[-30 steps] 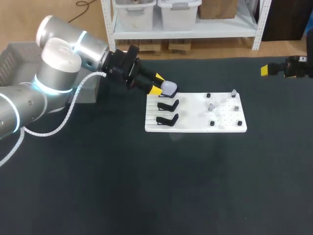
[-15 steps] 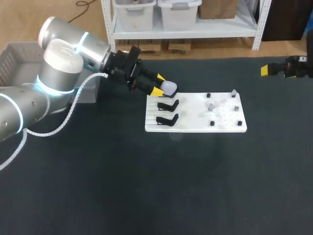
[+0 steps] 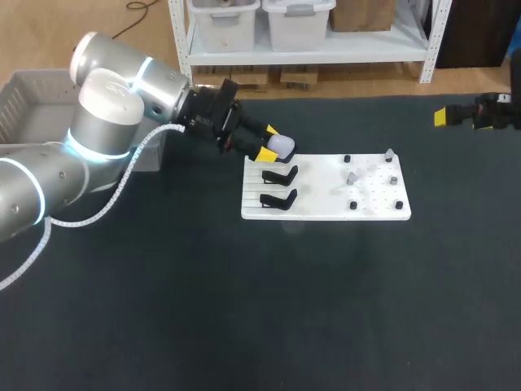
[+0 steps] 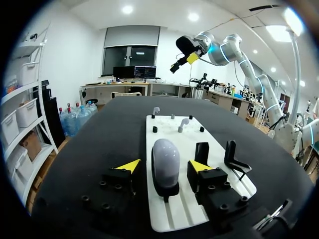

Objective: Pick up each earbud case from the left stands, insert the matching earbuds, close the lid, and place the case in the box.

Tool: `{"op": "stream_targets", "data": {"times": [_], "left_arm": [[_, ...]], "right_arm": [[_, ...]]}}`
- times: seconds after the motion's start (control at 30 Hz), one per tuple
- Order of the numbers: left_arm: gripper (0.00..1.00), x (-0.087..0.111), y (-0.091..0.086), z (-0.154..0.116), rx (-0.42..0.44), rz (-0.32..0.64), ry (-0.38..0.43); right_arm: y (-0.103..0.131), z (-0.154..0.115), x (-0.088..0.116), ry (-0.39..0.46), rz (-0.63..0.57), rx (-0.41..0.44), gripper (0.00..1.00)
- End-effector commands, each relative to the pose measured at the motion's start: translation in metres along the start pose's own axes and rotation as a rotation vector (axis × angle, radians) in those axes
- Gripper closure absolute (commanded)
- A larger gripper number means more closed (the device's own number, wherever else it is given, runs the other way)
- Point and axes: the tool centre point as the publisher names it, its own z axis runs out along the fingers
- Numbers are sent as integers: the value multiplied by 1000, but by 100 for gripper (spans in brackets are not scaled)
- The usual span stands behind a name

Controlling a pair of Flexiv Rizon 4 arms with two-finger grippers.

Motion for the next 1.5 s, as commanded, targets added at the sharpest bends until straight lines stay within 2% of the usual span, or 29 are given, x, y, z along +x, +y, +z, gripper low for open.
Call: {"op": "stream_targets", "data": {"times": [0.03, 0.3, 0.6, 1.27, 1.5], "left_arm": [[43, 1, 4, 1, 6, -1, -1], [45, 1, 3, 0, 0, 1, -2], [53, 1, 3, -1, -7, 6, -4], [53, 0, 1, 0, -27, 7, -11], [51, -1, -4, 2, -32, 7, -18]], "right_arm": [[0, 0, 0, 0, 0, 1, 0], [0, 0, 0, 0, 0, 1, 0], [0, 0, 0, 0, 0, 1, 0], [0, 0, 0, 0, 0, 1, 0], [0, 0, 0, 0, 0, 1, 0]]}}
